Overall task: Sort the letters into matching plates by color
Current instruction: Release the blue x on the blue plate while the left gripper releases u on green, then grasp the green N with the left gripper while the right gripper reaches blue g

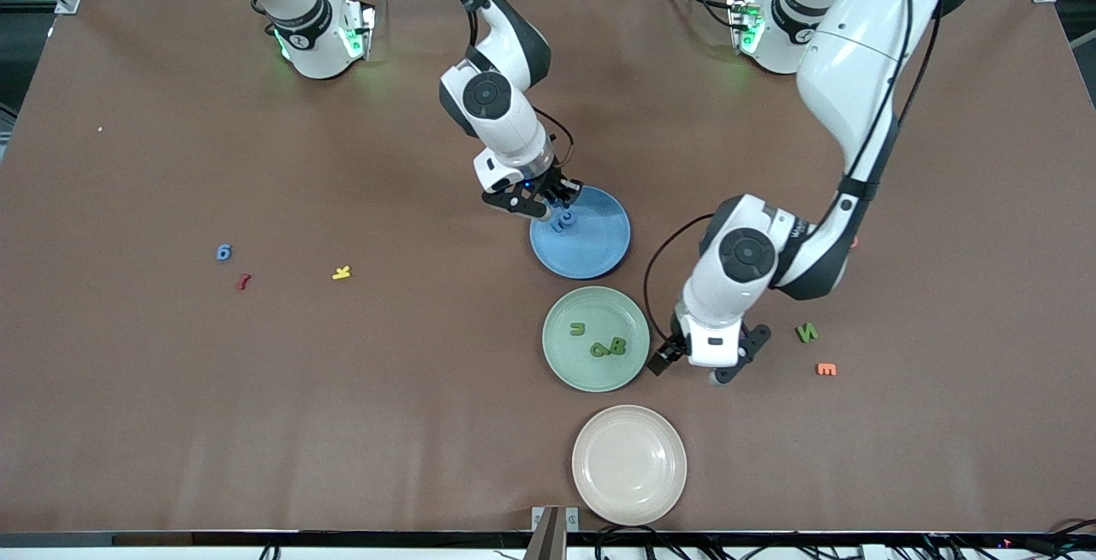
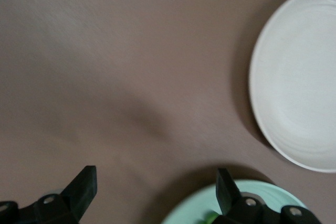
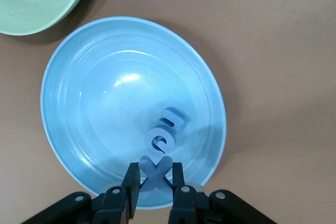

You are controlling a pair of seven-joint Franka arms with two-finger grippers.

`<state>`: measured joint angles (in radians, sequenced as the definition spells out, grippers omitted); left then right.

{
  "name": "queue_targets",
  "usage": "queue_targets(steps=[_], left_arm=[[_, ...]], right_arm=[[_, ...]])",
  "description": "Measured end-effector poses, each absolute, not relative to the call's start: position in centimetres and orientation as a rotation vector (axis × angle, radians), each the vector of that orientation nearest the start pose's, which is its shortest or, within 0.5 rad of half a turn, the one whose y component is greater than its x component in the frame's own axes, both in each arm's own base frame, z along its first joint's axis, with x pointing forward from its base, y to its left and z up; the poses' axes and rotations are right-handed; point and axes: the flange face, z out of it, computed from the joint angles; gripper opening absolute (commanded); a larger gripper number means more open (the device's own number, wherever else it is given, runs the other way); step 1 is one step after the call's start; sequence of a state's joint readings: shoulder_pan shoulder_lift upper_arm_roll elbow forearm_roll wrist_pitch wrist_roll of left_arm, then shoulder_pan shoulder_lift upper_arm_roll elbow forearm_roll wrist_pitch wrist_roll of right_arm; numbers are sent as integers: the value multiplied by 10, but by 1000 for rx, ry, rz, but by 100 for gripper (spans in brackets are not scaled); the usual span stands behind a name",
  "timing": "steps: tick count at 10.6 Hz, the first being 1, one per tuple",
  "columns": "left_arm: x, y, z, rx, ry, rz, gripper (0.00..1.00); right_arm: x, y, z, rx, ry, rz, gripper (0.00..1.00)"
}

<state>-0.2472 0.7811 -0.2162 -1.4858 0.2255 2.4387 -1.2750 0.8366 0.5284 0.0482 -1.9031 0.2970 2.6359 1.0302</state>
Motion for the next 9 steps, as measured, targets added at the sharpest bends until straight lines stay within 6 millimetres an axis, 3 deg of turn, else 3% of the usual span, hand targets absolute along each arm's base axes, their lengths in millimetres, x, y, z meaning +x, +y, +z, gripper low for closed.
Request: queue_targets(steps=[1,4,7,9], left_arm=[[676,-281,232,-3045,-1109,-199,100],[680,-235,219,-3023,-833,-63,100],[687,-172,212,-2992,-610,49,100],[694,-137,214,-2975,-581,58,100]], right_arm=[[423,502,235,-2802,587,59,51],[431,509,244,-2772,620,45,73],[432,511,247,-2767,620,41,72],[438,508,251,-2765,629,31,72]])
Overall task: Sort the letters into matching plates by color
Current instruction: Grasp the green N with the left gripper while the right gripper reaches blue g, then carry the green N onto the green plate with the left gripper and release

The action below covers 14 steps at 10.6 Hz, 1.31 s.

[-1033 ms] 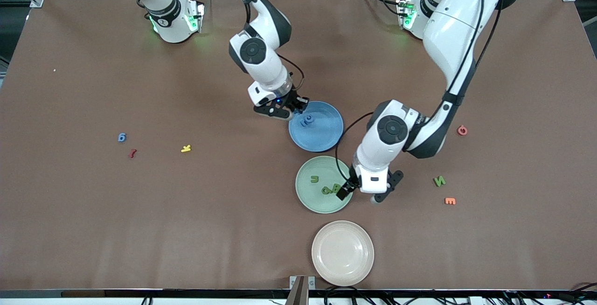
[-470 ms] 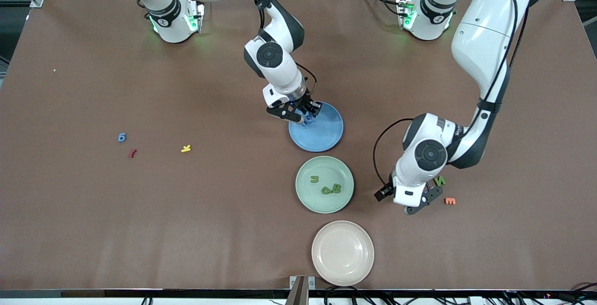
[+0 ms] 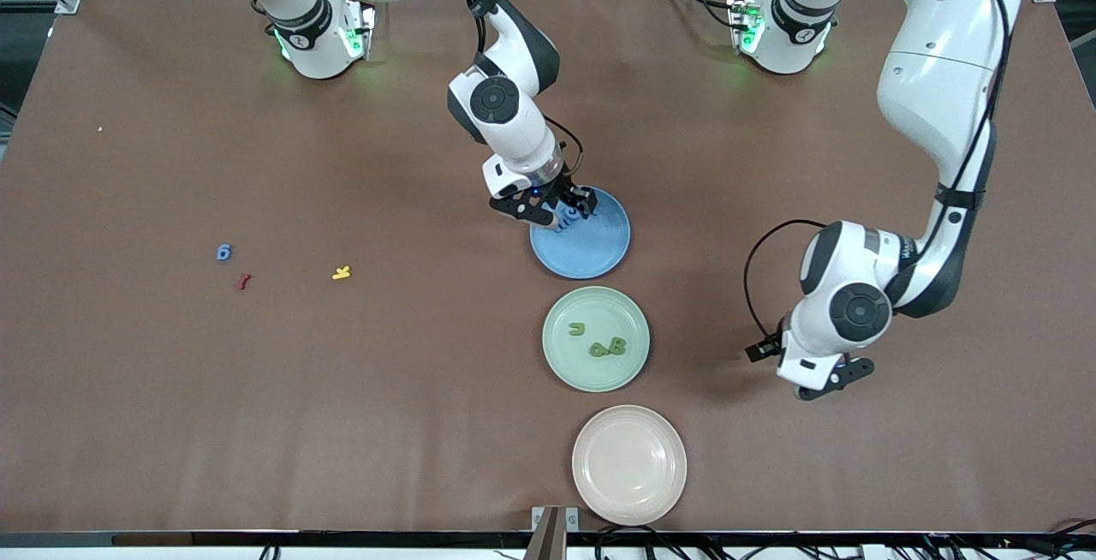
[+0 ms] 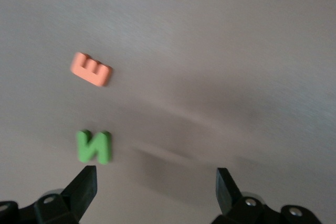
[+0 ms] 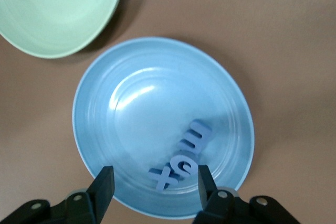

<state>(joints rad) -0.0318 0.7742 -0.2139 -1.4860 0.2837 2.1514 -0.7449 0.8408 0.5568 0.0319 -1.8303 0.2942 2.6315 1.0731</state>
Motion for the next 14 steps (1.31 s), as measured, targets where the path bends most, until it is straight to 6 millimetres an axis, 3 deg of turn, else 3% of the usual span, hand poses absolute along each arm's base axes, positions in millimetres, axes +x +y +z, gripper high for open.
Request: queue_targets(steps=[2,3,5,7,9,10,14], left_arm=[[698,-111,214,-2963,-620,65,100],[698,-100,212,-2958,-639,73,100],[693,-86,206,-2958,-645,86,100],[682,-82,198,-2974,-647,62,100],[673,-75,192,-2984,-654,48,100],[670,-74,189,-2987,-654,46,100],[654,-69,170,-3005,-620,38,100]], right_arm=[[461,483,270,-2829,592,69,71],[479,453,288,-2886,527,134,71],[520,365,333,-2939,382,232,71],[540,262,351,-2949,242,269,71],[539,166,336,-2970,129,295,69],[534,129,324,-2984,104,317,69],[518,41,307,-3120,19,346,69]])
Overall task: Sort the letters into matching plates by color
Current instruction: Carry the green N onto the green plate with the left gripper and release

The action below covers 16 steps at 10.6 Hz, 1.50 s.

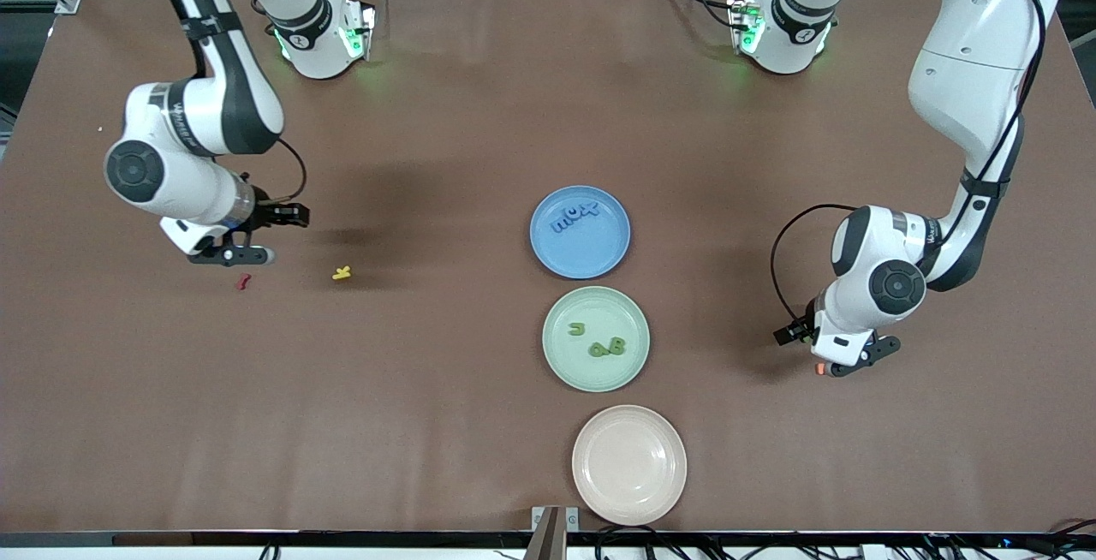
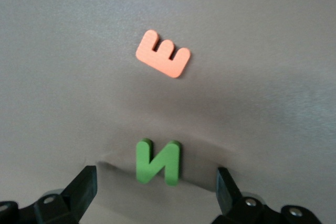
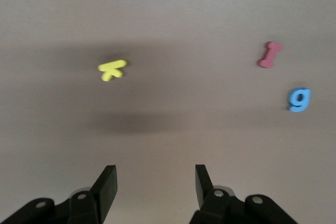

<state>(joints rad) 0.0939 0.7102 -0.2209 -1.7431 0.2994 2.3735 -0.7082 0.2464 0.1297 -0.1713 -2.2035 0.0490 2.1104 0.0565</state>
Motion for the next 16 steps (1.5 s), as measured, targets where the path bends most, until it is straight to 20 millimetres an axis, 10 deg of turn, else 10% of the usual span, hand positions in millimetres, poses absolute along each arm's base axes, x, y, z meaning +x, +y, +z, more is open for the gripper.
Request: queue_targets(steps=[1,2,3,4,12,16], left_arm=[[653,-65,170,-3010,-609,37,100],[653,-60,170,-3012,-601,36,79],[653,-55,170,-3014,-595,36,15],[654,-53,170,-3016,-595,32,0],[655,-67,184,-3026,-632,-5,0],[670,-141,234,-3121,-703,-122,0]], right_arm=[[515,17,304,-3115,-9,313,69],[510,-6,296,-3115,-37,256,69],[500,-29,283,-3115,-77,210,69],[489,-51,270,-3116,-117,177,69],[450,-129,237,-3163,-265,4,67],[448,-140,230,-3177,-276,-2,66]])
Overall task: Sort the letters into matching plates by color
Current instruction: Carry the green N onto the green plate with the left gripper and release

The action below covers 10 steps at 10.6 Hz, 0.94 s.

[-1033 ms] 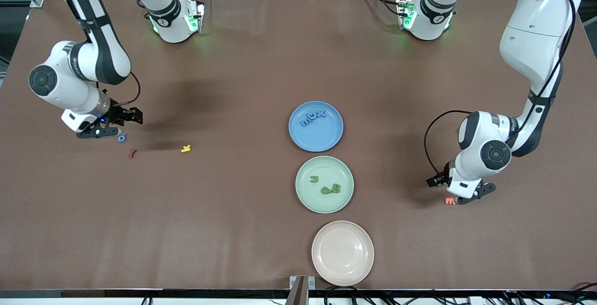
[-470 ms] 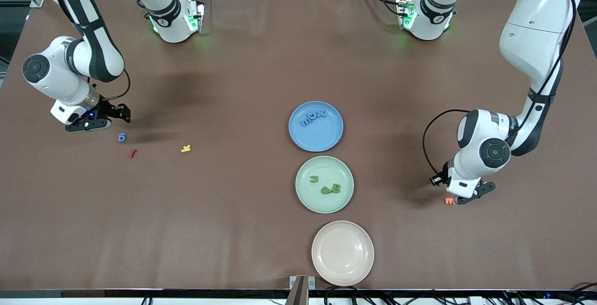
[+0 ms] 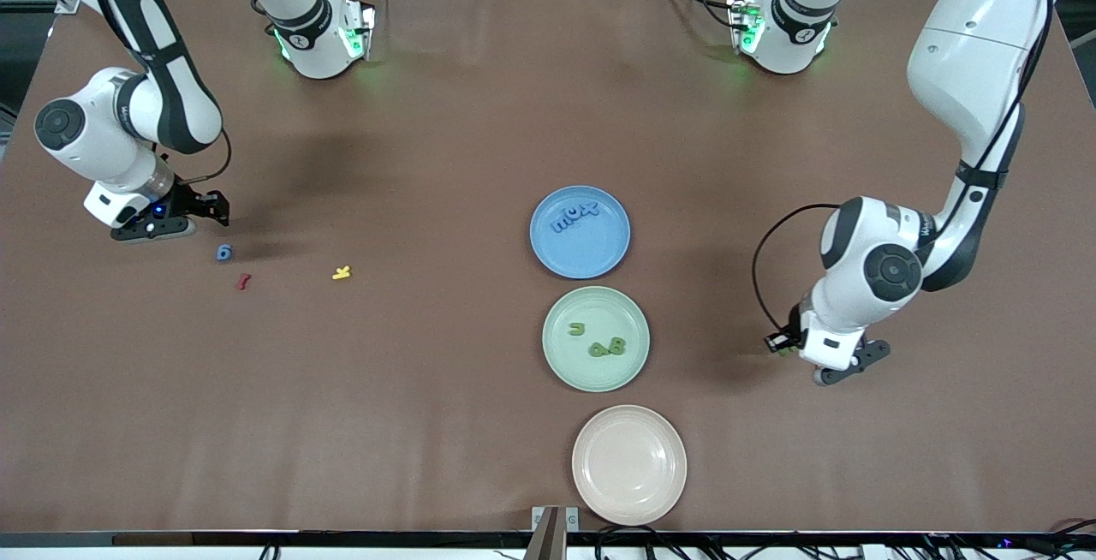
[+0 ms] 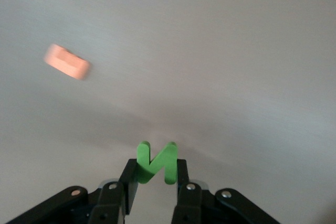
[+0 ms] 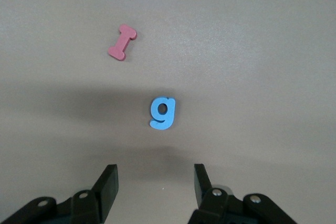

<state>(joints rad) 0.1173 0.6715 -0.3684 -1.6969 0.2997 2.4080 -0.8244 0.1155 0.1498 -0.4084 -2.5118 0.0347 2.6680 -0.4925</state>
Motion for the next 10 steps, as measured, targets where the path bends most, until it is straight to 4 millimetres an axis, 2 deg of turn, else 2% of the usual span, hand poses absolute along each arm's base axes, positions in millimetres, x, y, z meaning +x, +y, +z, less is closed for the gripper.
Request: queue_targets(steps=[2,4,5,7,8,9,10], left_arm=[[659,-215,257,-3189,-726,-131,0],[633,-287,262,-3214,-704,-116,0],[622,-316,263,-3220,-708,-109,0],[604,-361,266,-3225,-762,-101,0],[594,-381,267,-3221,-805,-91,42],[585,-397,267,-3214,-845,-82,99],[578,-407,266,-3198,-895,-75,100]], right_arm=[[446,-141,224,-3180,-279,9,65],[442,-141,213,-3189,-280,18,63],[438,-141,205,-3197,-283,13,62],[435,-140,194,-3200,-263,26,61],[435,-138,192,-3199,-255,22,59],[437,-137,194,-3198,-251,14,58],[441,-136,196,-3197,-240,4,58]])
